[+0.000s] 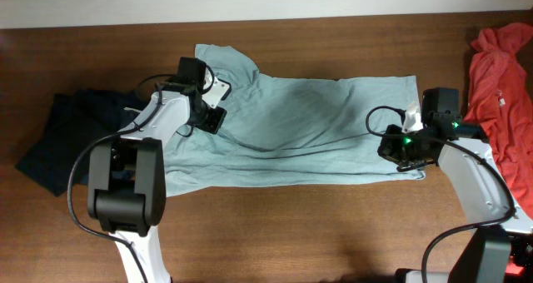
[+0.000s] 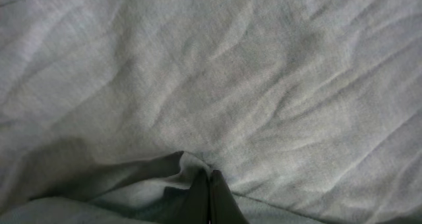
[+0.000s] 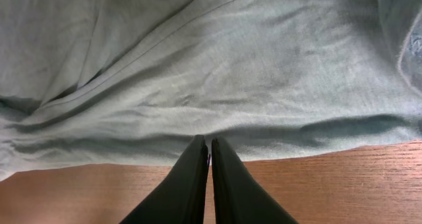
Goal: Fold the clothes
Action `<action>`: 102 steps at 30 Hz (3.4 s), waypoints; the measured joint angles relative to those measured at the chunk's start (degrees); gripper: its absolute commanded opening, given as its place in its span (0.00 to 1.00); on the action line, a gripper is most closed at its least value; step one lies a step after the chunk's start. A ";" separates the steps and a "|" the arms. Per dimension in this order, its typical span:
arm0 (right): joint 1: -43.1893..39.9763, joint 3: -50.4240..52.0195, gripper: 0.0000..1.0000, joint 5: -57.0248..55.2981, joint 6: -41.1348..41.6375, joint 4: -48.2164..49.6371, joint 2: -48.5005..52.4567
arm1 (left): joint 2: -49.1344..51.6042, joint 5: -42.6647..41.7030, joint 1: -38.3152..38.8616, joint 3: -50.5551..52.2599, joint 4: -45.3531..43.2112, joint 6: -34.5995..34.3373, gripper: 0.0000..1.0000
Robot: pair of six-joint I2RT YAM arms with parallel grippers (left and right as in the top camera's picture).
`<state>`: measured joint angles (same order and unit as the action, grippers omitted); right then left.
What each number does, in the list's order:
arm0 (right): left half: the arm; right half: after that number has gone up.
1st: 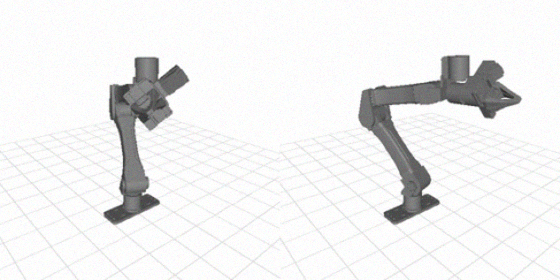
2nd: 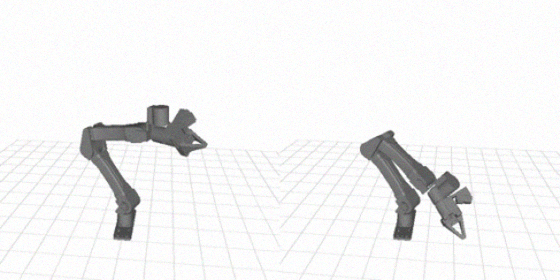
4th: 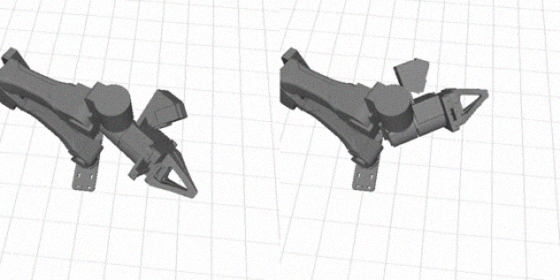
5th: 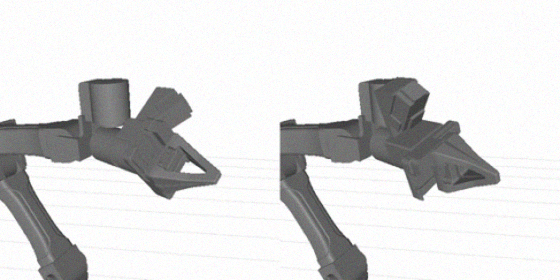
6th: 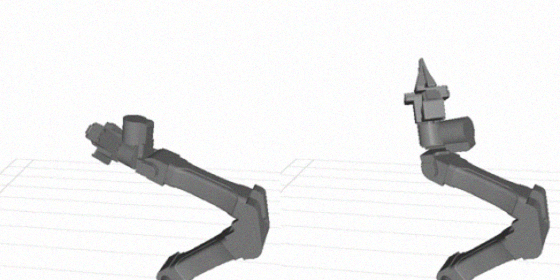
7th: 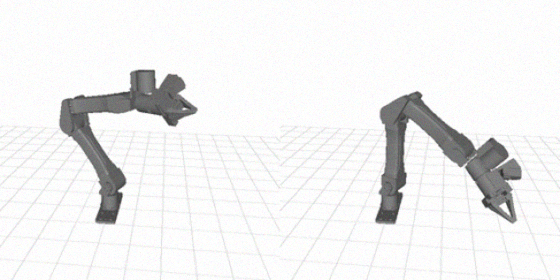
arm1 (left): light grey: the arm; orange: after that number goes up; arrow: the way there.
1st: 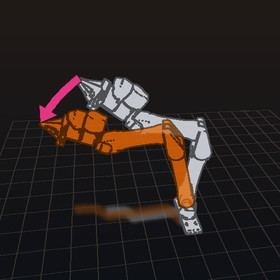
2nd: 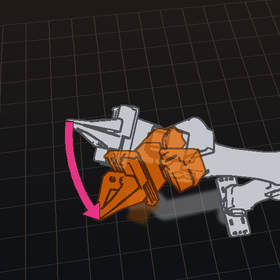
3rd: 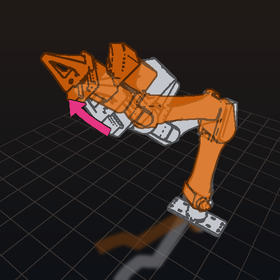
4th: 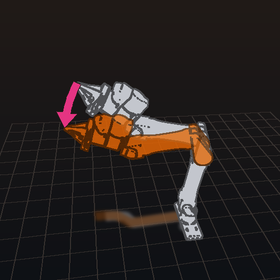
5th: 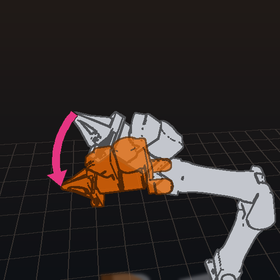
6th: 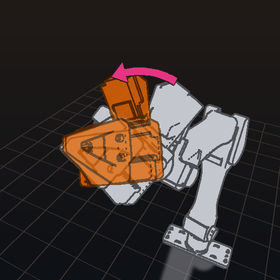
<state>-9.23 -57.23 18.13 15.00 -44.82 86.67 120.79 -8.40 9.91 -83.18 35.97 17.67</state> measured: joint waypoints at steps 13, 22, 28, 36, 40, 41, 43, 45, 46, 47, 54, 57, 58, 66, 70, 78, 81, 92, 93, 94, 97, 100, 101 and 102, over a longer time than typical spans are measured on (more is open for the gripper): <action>0.00 0.00 0.10 0.00 -0.02 0.00 0.00 | 0.07 -0.72 0.96 -9.60 7.45 -2.95 0.01; 0.00 0.00 0.10 0.00 0.00 0.00 0.00 | 0.07 -1.31 4.09 -11.78 8.11 -3.37 0.02; 0.00 0.00 0.09 0.00 -0.02 0.00 0.00 | 0.07 -1.31 4.37 -11.78 8.17 -3.74 0.18; 0.00 0.00 0.09 0.02 -0.02 0.00 0.00 | 0.07 -1.40 4.37 -11.78 7.17 -3.80 0.13; 0.00 0.00 0.10 0.00 0.00 -0.28 0.00 | 0.07 0.46 4.37 -11.78 8.28 -3.98 0.41; 0.00 0.00 0.10 0.00 -0.02 -0.44 0.00 | 0.07 1.57 4.37 -11.78 8.81 -4.35 0.41; 0.00 0.00 0.10 0.00 -0.02 -0.48 0.00 | 0.07 4.04 4.28 -11.78 10.25 -5.64 0.36; 0.00 0.00 0.10 -0.02 -0.02 -0.68 0.00 | 0.07 5.27 3.96 -11.78 11.85 -7.21 0.24; 0.00 0.00 0.09 -0.02 0.02 -1.11 0.00 | 0.07 5.64 3.65 -11.80 13.44 -8.57 0.22; 0.00 0.00 0.08 -0.02 0.04 -1.79 0.00 | 0.07 5.75 3.39 -11.82 14.67 -9.03 0.21; 0.00 -0.04 0.08 -1.42 0.11 -6.97 0.00 | 0.07 5.88 1.70 -11.80 20.61 -11.30 0.22; 0.00 -0.04 0.05 -1.84 0.20 -7.43 0.17 | 0.07 5.62 1.64 -11.50 19.28 -11.30 0.18; 0.00 -0.09 0.04 -1.88 0.17 -7.45 0.52 | 0.07 4.90 1.64 -11.19 18.91 -11.06 0.19; 0.00 -0.20 0.04 -3.65 3.52 -8.70 7.56 | 0.07 -2.01 2.54 -8.85 15.17 -2.25 0.18; 0.00 -0.20 0.05 -3.76 5.03 -8.68 8.37 | 0.07 -3.58 3.17 -8.83 9.46 0.85 0.18; 0.74 -0.22 0.05 0.07 2.05 -2.84 8.41 | 0.37 -9.94 4.55 -8.85 1.01 4.04 0.18; 1.64 -0.22 0.05 1.20 0.96 -2.86 8.41 | 1.81 -10.51 5.84 -8.85 -2.54 4.46 0.16; 1.84 -0.22 0.05 -1.38 1.29 -5.75 8.41 | 9.35 -6.64 6.71 -9.09 -13.68 2.38 0.14; 1.84 -0.22 0.05 -1.68 1.44 -5.60 8.41 | 9.51 -6.12 6.67 -9.14 -14.40 1.95 0.14; 1.84 -0.22 0.05 -1.97 1.77 -5.29 8.41 | 9.64 -5.64 6.69 -9.18 -15.02 1.40 0.14; 1.84 -0.20 0.05 -2.49 2.62 -3.78 8.50 | 10.08 -3.61 6.54 -9.22 -17.44 -0.79 0.14; 1.84 0.13 0.05 -3.19 3.78 -0.42 9.42 | 10.58 -2.10 5.90 -9.25 -19.91 -3.37 0.14; 1.84 0.39 0.05 -3.63 4.39 0.76 10.05 | 10.71 -1.88 5.60 -9.25 -20.39 -4.11 0.14; 1.84 0.79 0.05 -4.02 4.70 1.90 10.69 | 10.78 -1.62 5.25 -9.25 -20.74 -4.81 0.14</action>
<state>-7.40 -56.45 14.11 19.70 -42.92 97.36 131.57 -10.02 15.16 -92.42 15.22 12.86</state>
